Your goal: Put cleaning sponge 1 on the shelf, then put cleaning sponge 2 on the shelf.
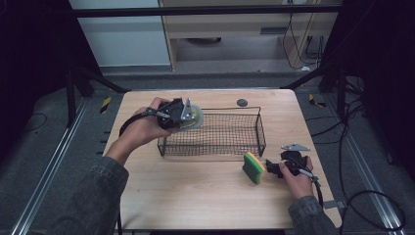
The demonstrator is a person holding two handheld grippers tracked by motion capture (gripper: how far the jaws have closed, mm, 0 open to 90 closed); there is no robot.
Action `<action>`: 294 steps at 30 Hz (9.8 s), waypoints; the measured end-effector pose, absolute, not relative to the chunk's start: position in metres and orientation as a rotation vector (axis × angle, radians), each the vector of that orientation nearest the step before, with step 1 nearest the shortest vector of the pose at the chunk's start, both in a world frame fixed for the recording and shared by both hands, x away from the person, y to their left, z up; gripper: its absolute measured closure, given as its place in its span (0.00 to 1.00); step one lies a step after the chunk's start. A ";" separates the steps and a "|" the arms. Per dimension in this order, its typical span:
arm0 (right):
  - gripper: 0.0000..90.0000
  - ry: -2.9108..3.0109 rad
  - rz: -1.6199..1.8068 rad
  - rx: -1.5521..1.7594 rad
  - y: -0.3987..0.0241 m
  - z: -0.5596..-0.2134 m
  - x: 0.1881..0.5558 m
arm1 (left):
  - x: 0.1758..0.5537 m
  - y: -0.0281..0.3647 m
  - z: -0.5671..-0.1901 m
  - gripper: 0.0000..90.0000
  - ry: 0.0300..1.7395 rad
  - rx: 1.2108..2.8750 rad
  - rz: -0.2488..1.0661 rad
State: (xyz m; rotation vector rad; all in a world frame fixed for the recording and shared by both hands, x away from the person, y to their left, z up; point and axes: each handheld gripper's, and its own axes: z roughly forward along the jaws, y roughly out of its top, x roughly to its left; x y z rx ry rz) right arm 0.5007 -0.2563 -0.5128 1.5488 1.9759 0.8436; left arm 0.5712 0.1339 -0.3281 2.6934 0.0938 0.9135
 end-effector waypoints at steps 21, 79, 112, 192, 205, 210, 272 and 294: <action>0.01 1.974 0.845 1.555 -0.256 -0.513 0.500 | 0.578 0.144 -0.354 0.78 0.116 2.748 0.853; 0.01 1.975 0.844 1.552 -0.256 -0.513 0.501 | 0.585 0.150 -0.391 0.78 0.164 2.815 0.764; 0.01 1.975 0.844 1.550 -0.256 -0.513 0.501 | 0.601 0.145 -0.415 0.78 0.227 2.877 0.625; 0.15 2.322 0.659 1.494 -0.260 -0.455 0.468 | 0.506 0.262 -0.493 0.05 1.211 2.205 0.569; 0.22 2.378 0.658 1.481 -0.254 -0.406 0.469 | 0.510 0.276 -0.505 0.00 1.195 2.138 0.503; 0.21 2.372 0.649 1.464 -0.253 -0.392 0.470 | 0.508 0.277 -0.508 0.00 1.186 2.104 0.519; 0.32 2.615 0.559 1.303 -0.153 -0.407 0.497 | 0.510 0.276 -0.508 0.00 1.179 2.107 0.519; 0.42 2.670 0.499 1.320 -0.148 -0.425 0.501 | 0.510 0.276 -0.508 0.00 1.177 2.109 0.518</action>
